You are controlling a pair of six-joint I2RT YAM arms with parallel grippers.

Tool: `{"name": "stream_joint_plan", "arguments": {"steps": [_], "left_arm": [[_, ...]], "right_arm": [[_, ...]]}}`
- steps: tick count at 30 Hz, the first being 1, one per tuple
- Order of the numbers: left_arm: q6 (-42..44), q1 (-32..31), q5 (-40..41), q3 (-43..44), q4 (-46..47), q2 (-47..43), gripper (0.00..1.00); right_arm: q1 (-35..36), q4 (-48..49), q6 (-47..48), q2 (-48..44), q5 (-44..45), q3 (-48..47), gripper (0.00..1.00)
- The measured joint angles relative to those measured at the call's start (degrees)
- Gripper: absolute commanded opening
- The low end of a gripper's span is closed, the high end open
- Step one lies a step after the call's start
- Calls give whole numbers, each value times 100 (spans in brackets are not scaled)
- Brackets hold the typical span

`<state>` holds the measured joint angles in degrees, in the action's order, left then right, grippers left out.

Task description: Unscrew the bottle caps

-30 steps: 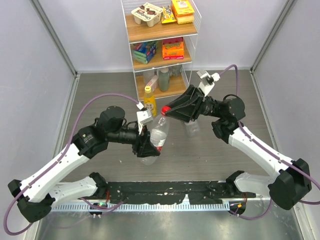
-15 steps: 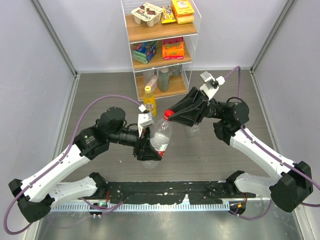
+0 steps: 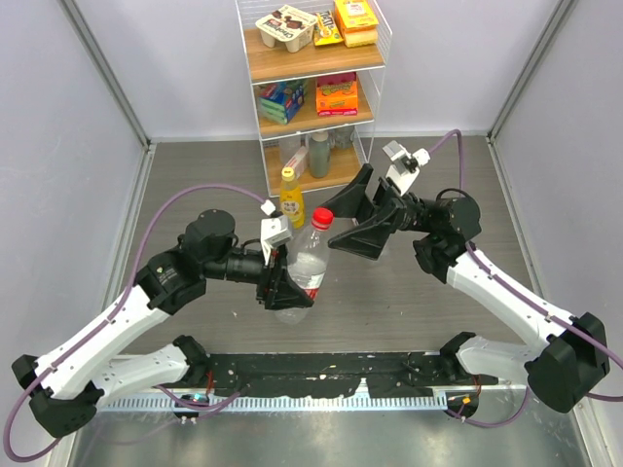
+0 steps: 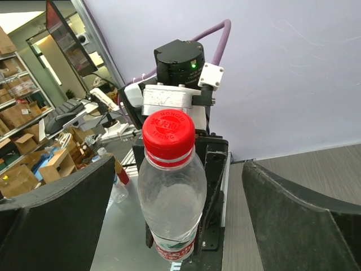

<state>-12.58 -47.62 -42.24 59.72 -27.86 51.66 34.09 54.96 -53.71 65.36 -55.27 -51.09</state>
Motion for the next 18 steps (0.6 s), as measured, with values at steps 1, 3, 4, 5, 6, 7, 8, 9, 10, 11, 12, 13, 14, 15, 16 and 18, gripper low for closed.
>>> {"name": "stream_joint_plan", "arguments": {"steps": [1, 3, 4, 5, 6, 7, 8, 9, 10, 11, 12, 13, 14, 15, 16, 18], "left_arm": [[2, 0, 26, 0, -4, -4, 0], [11, 0, 90, 0, -11, -9, 0], [22, 0, 138, 0, -17, -11, 0], [33, 0, 188, 0, -24, -15, 0], [48, 0, 249, 0, -28, -22, 0], [61, 0, 330, 0, -28, -44, 0], [76, 0, 411, -2, -33, -74, 0], [85, -2, 507, -2, -35, -118, 0], [85, 0, 601, -2, -50, -157, 0], [90, 0, 721, -2, -92, -201, 0], [105, 0, 839, -2, -127, -240, 0], [114, 0, 981, -2, -162, -282, 0], [131, 0, 1097, -2, -201, -315, 0], [155, 0, 1252, 2, -256, -345, 0], [181, 0, 1368, 2, -313, -361, 0], [260, 0, 1694, 17, -470, -372, 0]], "right_arm": [[0, -39, 11, 0, 20, 0, 100], [0, -168, 87, -11, 70, 0, 100], [0, -315, 166, -33, 122, 0, 100], [0, -494, 260, -68, 175, 0, 100], [0, -671, 363, -103, 238, 0, 100], [2, -944, 509, -164, 348, -2, 100], [4, -1279, 699, -238, 505, -11, 100], [4, -1641, 872, -315, 671, -35, 100], [4, -2009, 1045, -389, 850, -87, 100], [4, -2280, 1182, -442, 990, -142, 100], [7, -2566, 1331, -501, 1176, -205, 100], [11, -2833, 1467, -566, 1366, -262, 100], [11, -3053, 1574, -627, 1537, -295, 100], [11, -3189, 1641, -673, 1644, -306, 100], [9, -3338, 1711, -726, 1759, -308, 100], [9, -3556, 1790, -787, 1917, -310, 100]]}}
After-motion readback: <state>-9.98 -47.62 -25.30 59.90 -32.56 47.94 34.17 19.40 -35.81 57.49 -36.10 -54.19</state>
